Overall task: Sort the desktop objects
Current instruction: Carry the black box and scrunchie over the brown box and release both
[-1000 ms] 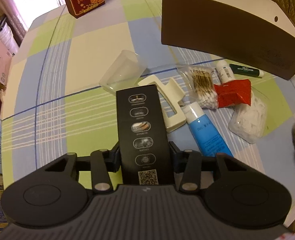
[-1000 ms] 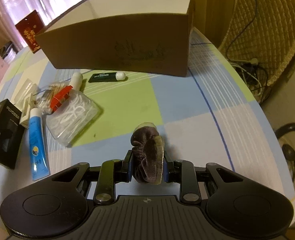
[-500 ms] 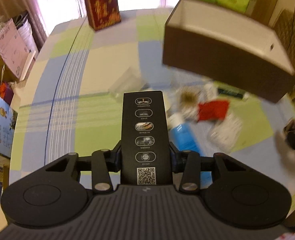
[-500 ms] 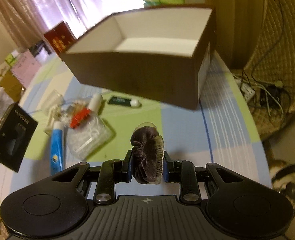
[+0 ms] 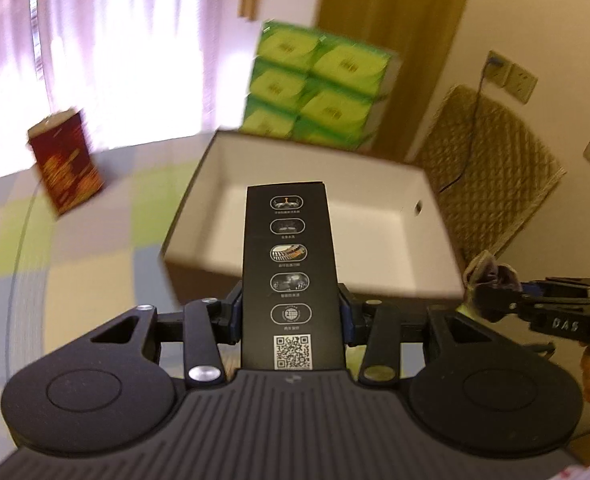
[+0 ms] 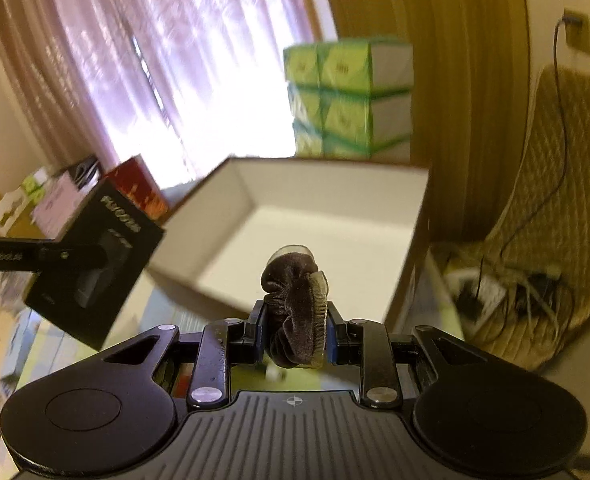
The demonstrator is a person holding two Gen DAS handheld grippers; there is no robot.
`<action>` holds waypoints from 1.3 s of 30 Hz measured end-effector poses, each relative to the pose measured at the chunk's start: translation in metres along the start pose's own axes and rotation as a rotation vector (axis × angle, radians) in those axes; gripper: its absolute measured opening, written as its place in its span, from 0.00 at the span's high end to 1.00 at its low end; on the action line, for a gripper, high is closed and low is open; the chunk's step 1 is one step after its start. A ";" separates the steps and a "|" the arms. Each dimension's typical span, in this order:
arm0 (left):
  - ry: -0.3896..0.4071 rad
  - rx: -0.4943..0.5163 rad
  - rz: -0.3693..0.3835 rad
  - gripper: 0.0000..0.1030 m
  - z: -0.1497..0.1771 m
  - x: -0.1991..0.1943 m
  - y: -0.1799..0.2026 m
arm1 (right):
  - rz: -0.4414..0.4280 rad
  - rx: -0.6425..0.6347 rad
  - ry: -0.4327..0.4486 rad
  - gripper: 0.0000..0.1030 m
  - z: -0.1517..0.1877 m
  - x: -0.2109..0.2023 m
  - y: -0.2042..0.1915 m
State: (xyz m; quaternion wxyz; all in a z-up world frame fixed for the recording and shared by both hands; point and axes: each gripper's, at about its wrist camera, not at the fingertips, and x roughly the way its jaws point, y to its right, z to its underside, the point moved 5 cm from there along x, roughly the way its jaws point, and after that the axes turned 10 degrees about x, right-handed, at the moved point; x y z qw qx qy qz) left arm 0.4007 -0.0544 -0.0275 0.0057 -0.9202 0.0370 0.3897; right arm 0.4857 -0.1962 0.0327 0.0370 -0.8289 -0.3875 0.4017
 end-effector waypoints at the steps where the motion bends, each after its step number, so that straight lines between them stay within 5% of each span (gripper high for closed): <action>1: 0.007 0.004 0.011 0.62 -0.012 0.007 -0.001 | 0.013 -0.006 0.009 0.76 -0.006 0.007 -0.002; 8: 0.018 0.021 0.063 0.63 -0.067 0.065 -0.011 | 0.108 -0.010 -0.021 0.76 -0.022 0.069 0.003; 21: -0.099 -0.049 0.071 0.63 -0.065 0.177 -0.034 | 0.216 -0.025 -0.166 0.76 -0.011 0.148 0.029; 24: -0.113 -0.048 0.077 0.63 -0.067 0.190 -0.035 | 0.223 -0.026 -0.171 0.76 -0.012 0.151 0.032; 29: -0.005 -0.105 0.088 0.63 -0.073 0.193 -0.040 | 0.232 -0.033 -0.175 0.76 -0.014 0.156 0.035; 32: -0.097 -0.123 0.045 0.63 -0.060 0.209 -0.049 | 0.227 -0.045 -0.188 0.76 -0.013 0.162 0.033; 39: -0.139 -0.016 -0.039 0.63 -0.055 0.192 -0.058 | 0.228 -0.062 -0.208 0.76 -0.010 0.167 0.031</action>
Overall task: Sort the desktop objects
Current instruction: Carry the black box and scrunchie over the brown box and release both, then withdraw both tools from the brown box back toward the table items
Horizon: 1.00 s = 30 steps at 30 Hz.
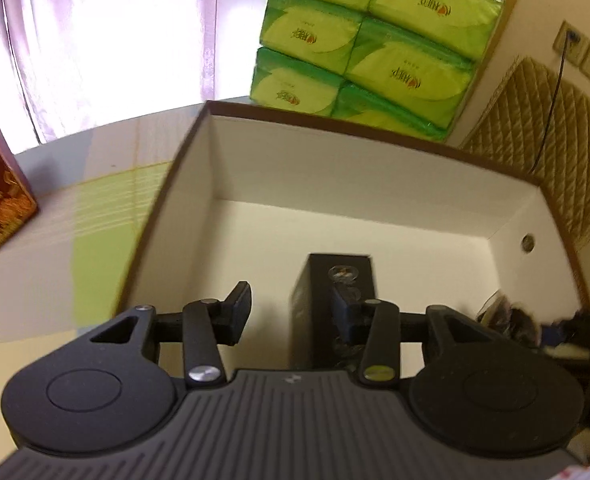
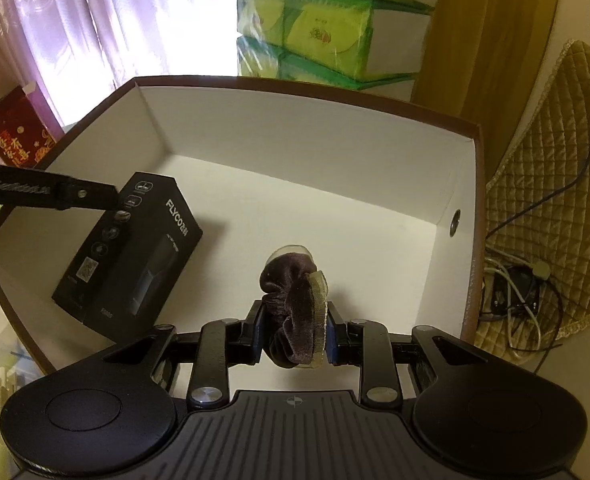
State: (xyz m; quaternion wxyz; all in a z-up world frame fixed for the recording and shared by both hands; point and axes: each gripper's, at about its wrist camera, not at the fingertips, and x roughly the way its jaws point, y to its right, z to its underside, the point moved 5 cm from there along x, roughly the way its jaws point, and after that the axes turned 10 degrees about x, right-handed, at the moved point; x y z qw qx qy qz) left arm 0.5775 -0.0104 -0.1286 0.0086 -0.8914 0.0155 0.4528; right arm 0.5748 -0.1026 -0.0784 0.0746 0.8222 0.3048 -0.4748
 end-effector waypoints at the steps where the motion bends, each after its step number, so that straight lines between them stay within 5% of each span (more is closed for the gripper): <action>1: 0.000 0.014 -0.001 0.63 0.001 -0.003 0.000 | 0.000 -0.001 0.000 0.76 0.000 -0.001 -0.001; 4: 0.023 0.032 0.054 0.55 0.001 -0.016 0.006 | -0.003 0.002 -0.001 0.76 0.000 -0.002 -0.002; 6: 0.028 0.041 0.074 0.36 0.000 -0.021 0.014 | -0.006 -0.002 -0.008 0.75 0.002 -0.003 -0.003; 9: -0.002 0.115 0.074 0.36 0.003 -0.018 0.031 | -0.003 -0.027 -0.010 0.73 0.004 -0.003 -0.007; 11: -0.025 0.164 0.043 0.36 0.008 -0.013 0.038 | -0.002 -0.048 0.003 0.59 0.006 -0.005 -0.010; 17: -0.069 0.177 0.003 0.37 0.020 -0.004 0.033 | 0.019 -0.124 0.092 0.28 0.006 -0.019 -0.022; 30: -0.080 0.063 -0.064 0.66 0.017 -0.016 0.007 | -0.003 -0.101 0.108 0.27 0.007 -0.032 -0.021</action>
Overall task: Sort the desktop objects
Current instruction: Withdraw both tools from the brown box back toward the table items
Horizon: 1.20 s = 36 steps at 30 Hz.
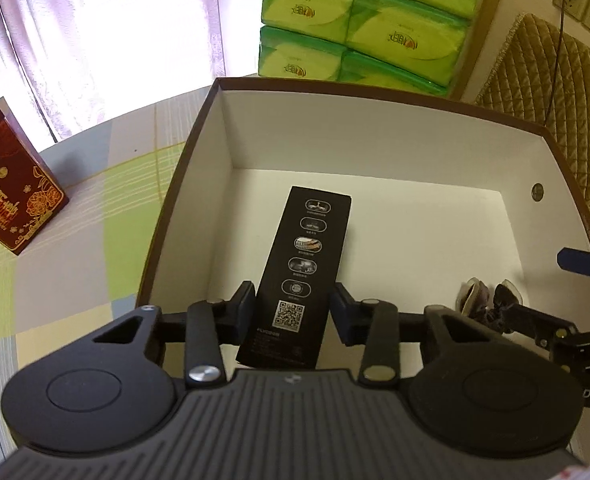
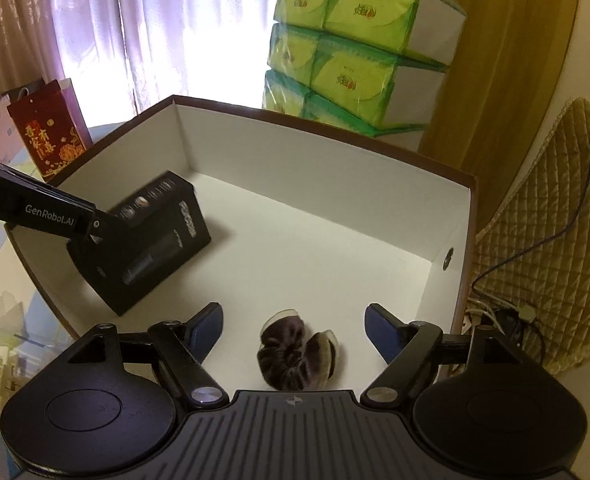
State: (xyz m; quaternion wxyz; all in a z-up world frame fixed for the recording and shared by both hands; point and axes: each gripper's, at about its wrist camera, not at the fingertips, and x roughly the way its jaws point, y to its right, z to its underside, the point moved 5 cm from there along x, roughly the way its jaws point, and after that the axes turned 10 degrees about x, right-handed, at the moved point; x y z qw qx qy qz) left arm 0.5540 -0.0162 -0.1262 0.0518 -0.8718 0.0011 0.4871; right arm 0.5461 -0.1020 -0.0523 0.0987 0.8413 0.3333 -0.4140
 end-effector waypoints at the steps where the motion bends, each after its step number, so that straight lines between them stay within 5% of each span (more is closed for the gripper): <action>1: 0.000 0.002 0.008 0.67 0.000 -0.002 0.001 | -0.002 0.006 0.001 0.27 0.000 -0.002 0.001; 9: 0.037 -0.018 0.056 0.59 0.001 -0.027 0.005 | -0.030 0.041 0.007 0.25 0.001 -0.025 0.002; 15: 0.056 -0.019 0.068 0.50 0.010 -0.054 0.011 | -0.030 0.063 0.017 0.13 0.007 -0.043 0.000; 25: 0.060 0.029 0.016 0.35 0.029 -0.087 0.022 | -0.006 0.091 0.021 0.02 0.015 -0.068 -0.007; 36: 0.124 0.061 -0.022 0.25 0.043 -0.133 0.021 | 0.030 0.143 0.089 0.02 0.016 -0.107 -0.029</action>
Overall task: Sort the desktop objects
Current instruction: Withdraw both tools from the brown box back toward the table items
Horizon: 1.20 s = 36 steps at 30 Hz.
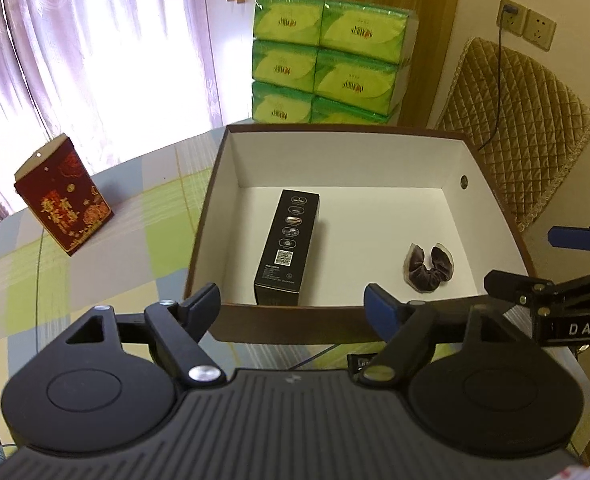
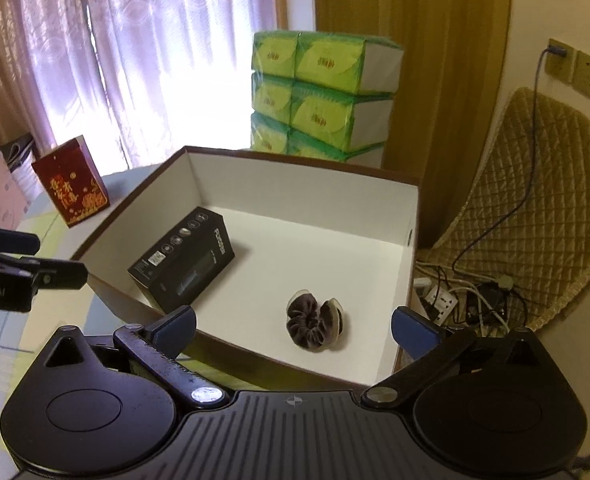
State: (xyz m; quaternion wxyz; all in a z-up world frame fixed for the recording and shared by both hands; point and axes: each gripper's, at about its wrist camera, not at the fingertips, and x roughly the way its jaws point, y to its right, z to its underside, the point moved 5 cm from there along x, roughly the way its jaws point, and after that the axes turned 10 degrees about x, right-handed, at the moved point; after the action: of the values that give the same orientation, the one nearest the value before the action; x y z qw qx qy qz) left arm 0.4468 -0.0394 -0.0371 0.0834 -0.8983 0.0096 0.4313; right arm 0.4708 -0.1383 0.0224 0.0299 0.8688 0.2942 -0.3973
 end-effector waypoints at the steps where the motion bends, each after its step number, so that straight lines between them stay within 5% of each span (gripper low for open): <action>1: 0.006 0.003 -0.001 0.25 0.001 -0.005 0.000 | 0.004 0.002 0.005 0.02 0.001 -0.004 -0.002; 23: 0.082 -0.027 -0.003 0.20 0.054 -0.086 0.011 | -0.067 -0.033 -0.005 0.02 0.047 -0.062 -0.039; 36: 0.022 -0.081 -0.003 0.19 0.099 -0.096 0.013 | -0.089 -0.033 -0.060 0.02 0.081 -0.065 -0.032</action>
State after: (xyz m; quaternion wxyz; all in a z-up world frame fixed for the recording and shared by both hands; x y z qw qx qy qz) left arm 0.3083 -0.0415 -0.0252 0.0476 -0.9056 -0.0083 0.4213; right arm 0.3662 -0.1670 0.0187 0.0355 0.8419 0.3379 -0.4193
